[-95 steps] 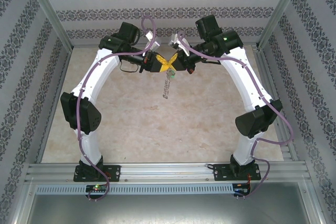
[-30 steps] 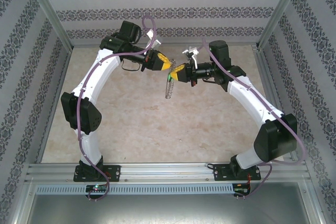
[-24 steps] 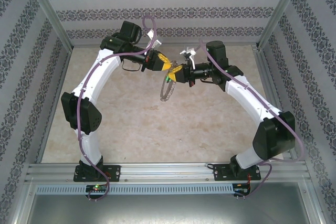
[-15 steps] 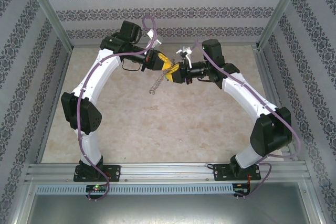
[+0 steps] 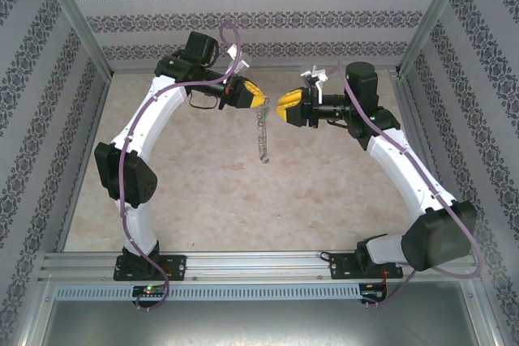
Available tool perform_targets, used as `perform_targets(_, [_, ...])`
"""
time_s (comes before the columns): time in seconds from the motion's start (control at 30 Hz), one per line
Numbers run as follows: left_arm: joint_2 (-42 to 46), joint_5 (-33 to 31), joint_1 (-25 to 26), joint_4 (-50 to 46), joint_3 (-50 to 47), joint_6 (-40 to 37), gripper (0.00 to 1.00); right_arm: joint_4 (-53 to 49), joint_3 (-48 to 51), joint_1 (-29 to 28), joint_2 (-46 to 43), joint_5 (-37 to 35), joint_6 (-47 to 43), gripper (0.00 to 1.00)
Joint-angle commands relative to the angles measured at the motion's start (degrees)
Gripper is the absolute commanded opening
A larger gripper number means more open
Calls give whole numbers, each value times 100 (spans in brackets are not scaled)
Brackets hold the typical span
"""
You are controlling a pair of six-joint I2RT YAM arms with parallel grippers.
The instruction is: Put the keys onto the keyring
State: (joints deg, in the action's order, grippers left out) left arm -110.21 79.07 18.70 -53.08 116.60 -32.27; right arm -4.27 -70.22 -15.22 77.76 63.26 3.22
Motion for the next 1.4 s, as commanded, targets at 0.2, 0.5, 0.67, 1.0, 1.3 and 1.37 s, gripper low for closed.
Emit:
perform_targets(0.2, [116,225,21,354,5,140,0,3757,1245,-10,-31,-1197,2493,46])
perform_targets(0.5, [119,205,25,450,-14,204,0,5503,2120,-398,-189,-1635,3223,42])
perform_targets(0.67, [124,204,25,449,-14,213,0,6203,2345,-438,-151,-1740,3639,41])
perform_targets(1.0, [158,206,21,444,-23,221,0,7003,2302,-600,268,-1821,4127,39])
perform_targets(1.3, [184,188,27,437,-19,221,0,7660,2356,-652,709,-1870,4514,33])
perform_targets(1.37, [181,190,28,437,-22,221,0,7742,2385,-655,757,-1870,4558,33])
